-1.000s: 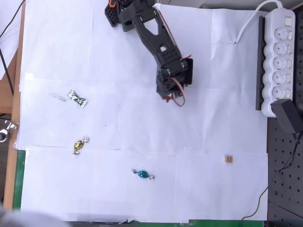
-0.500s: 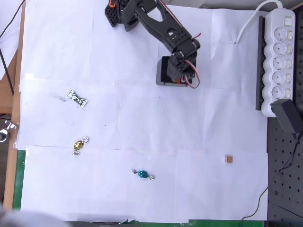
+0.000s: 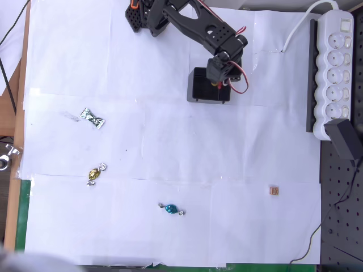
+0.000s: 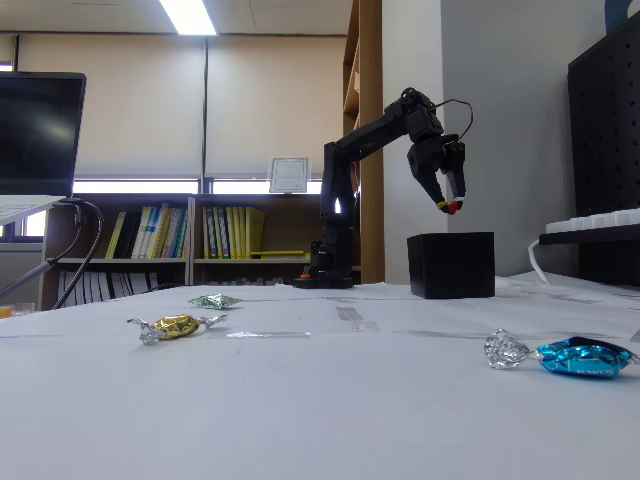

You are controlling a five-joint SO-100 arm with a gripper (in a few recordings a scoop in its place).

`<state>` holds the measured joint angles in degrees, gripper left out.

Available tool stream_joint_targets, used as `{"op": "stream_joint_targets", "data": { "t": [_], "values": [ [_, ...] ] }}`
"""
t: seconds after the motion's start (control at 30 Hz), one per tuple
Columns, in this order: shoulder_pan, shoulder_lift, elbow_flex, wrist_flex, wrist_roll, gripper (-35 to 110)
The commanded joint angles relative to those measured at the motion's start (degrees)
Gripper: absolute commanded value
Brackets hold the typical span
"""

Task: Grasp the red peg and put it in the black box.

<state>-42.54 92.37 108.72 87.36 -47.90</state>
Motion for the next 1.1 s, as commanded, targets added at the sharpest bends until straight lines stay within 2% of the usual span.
{"op": "stream_joint_targets", "data": {
  "t": [0.0,0.13,0.33,0.5,0.77,1.07],
  "values": [
    [-0.9,-5.9,-0.7,-0.6,-0.6,0],
    [-0.2,-6.1,-3.6,-3.0,-0.8,0],
    [0.4,-6.0,-4.3,-4.7,-1.1,9],
    [0.9,-5.8,-4.7,-4.9,-1.8,23],
    [1.4,-5.8,-4.7,-5.9,-2.0,36],
    [2.1,-6.1,-4.7,-6.0,-2.7,38]
  ]
}}
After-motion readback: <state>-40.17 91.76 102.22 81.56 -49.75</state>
